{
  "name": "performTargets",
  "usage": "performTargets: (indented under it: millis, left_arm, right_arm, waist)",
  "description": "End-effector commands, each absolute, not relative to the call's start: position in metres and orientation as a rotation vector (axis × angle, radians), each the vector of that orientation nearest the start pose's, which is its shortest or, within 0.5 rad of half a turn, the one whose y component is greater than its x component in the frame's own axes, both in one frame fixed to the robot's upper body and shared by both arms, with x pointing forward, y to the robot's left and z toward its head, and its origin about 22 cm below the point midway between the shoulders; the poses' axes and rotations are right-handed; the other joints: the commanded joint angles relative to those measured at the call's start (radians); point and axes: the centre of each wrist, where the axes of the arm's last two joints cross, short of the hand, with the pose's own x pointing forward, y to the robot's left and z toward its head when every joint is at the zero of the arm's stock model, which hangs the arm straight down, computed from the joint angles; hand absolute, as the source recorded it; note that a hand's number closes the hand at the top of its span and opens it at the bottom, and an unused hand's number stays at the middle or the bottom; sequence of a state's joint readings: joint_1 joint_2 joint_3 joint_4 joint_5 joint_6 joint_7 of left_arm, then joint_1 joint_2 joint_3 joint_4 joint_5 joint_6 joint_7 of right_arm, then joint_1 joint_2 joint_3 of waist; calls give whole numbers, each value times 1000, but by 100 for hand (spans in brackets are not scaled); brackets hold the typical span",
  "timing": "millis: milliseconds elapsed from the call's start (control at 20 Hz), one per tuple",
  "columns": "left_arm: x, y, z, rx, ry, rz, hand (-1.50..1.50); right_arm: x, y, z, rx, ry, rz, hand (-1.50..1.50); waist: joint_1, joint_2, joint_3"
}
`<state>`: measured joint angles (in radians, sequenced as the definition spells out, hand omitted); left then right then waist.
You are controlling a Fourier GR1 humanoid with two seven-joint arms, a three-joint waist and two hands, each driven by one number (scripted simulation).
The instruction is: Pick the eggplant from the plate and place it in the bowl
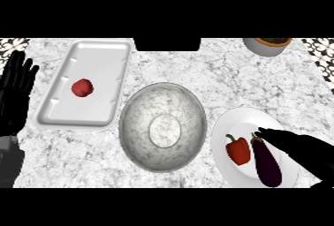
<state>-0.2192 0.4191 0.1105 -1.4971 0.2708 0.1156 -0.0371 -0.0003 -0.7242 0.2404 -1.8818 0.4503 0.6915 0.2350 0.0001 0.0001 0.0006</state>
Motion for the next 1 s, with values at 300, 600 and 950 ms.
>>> performTargets:
  millis: [300, 600, 950]
  left_arm:
    - [287, 329, 80, 237, -1793, 10, 0]
    - [302, 339, 81, 238, -1780, 35, 0]
    - [301, 334, 81, 242, -1791, 45, 0]
  right_arm:
    - [261, -300, 91, -343, -1035, 1531, -150]
    - [250, -310, 58, -349, -979, 1570, -150]
    - [237, -288, 39, -346, -960, 1573, -150]
  waist:
    - [5, 1, 0]
    - [0, 1, 0]
    - [-2, 0, -1]
